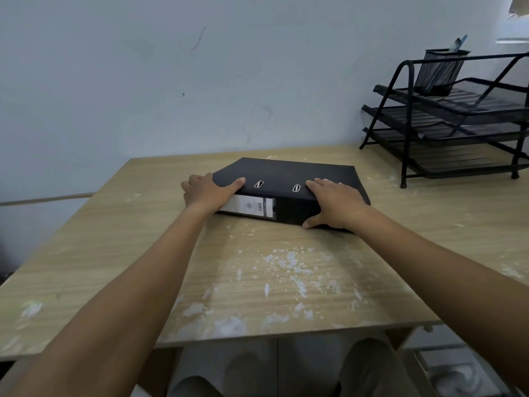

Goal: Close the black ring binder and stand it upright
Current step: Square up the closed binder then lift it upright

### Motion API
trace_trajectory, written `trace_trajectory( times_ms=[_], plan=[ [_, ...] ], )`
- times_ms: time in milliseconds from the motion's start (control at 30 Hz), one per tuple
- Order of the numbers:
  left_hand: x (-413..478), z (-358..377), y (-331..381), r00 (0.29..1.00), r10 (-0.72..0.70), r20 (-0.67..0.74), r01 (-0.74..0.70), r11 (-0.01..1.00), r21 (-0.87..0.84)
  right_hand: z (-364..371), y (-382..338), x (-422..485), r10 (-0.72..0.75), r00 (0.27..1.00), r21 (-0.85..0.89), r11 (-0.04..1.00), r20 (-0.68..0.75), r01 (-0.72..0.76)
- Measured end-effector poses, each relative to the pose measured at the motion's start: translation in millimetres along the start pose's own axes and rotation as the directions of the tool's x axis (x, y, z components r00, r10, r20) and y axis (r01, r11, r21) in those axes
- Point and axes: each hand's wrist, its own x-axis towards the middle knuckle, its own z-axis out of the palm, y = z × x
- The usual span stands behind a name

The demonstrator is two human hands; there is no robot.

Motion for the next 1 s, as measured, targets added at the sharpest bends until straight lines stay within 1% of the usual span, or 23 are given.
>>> trace_trajectory(
  times_ms=[167,300,333,367,433,500,567,633,700,767,900,967,1000],
  plan=[
    [-20.9,-1.1,-4.9,0.999,0.032,-0.015,-0.033,0.996,-0.088,-5.9,19.6,11.4,-0.041,0.998,0.044,0.998,0.040,0.039],
    [-36.6,0.2,-10.8,0.997,0.075,-0.002,-0.075,0.992,-0.103,-9.4,32.1,23.1,-0.058,0.994,0.059,0.997,0.094,0.053],
    [-40.1,-0.2,-13.1,0.996,0.092,0.000,-0.092,0.992,-0.085,-9.8,34.6,25.6,-0.065,0.992,0.062,0.996,0.104,0.058],
    [-42.2,-0.8,-15.3,0.992,0.126,-0.015,-0.126,0.992,-0.023,-9.9,36.7,27.9,-0.071,0.992,0.065,0.996,0.108,0.064],
    [-43.7,-2.9,-17.9,0.973,0.229,-0.042,-0.218,0.959,0.181,-9.4,40.5,31.4,-0.084,0.991,0.071,0.995,0.107,0.077],
    [-42.5,-5.0,-16.1,0.955,0.296,0.001,-0.280,0.899,0.337,-8.2,43.9,34.5,-0.096,0.990,0.074,0.993,0.103,0.089],
    [-40.1,-5.1,-9.8,0.940,0.335,0.071,-0.333,0.845,0.419,-6.4,46.6,37.4,-0.107,0.989,0.079,0.992,0.098,0.099],
    [-37.9,-2.6,1.2,0.910,0.393,0.128,-0.406,0.792,0.455,-4.9,50.0,40.9,-0.117,0.989,0.086,0.990,0.086,0.109],
    [-35.7,1.5,14.1,0.868,0.459,0.188,-0.492,0.752,0.439,-3.0,53.7,43.5,-0.136,0.989,0.088,0.988,0.062,0.131],
    [-34.8,5.8,22.4,0.836,0.502,0.223,-0.548,0.737,0.397,1.2,55.9,42.9,-0.158,0.987,0.081,0.984,0.017,0.156],
    [-35.4,9.7,23.2,0.826,0.542,0.156,-0.558,0.744,0.367,12.8,64.5,33.5,-0.145,0.978,0.065,0.986,-0.148,0.156],
    [-36.3,10.3,20.1,0.817,0.562,0.132,-0.567,0.739,0.363,18.8,71.4,26.9,-0.100,0.964,0.069,0.990,-0.245,0.120],
    [-36.7,10.5,19.3,0.814,0.568,0.122,-0.569,0.738,0.362,22.3,75.1,23.4,-0.061,0.956,0.102,0.990,-0.287,0.094]
  ],
)
